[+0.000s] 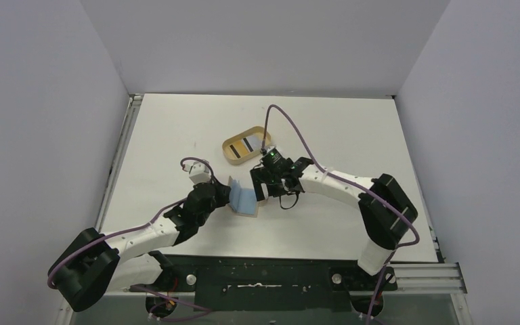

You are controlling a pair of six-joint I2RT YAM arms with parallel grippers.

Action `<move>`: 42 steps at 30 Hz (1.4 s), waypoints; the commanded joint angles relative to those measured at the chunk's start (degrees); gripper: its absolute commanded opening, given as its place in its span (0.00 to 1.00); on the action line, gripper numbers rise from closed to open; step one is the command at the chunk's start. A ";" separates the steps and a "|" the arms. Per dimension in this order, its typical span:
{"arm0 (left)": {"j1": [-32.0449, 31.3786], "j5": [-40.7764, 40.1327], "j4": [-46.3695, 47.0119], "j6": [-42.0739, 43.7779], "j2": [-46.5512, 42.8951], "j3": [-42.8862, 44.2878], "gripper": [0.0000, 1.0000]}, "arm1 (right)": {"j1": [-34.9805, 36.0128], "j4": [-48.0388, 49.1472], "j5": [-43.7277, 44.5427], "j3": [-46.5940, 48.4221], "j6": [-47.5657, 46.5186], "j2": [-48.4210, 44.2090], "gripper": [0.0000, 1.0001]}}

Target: Take the credit cards out of the card holder

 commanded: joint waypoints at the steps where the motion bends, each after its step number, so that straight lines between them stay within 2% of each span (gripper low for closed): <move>1: 0.19 -0.99 4.31 0.55 -0.64 1.10 0.00 | -0.19 2.13 2.80 2.86 -0.42 -6.58 0.99; 12: 0.18 -0.17 4.80 0.68 -0.15 1.19 0.00 | -0.03 7.12 -3.06 11.61 1.30 4.68 0.98; 30: 0.16 0.08 5.86 0.44 0.63 0.85 0.00 | 1.57 6.84 -4.95 18.07 0.96 9.34 0.98; 42: 0.14 -0.13 6.00 0.37 0.01 0.06 0.00 | 2.20 7.00 -5.57 19.06 0.67 12.98 0.98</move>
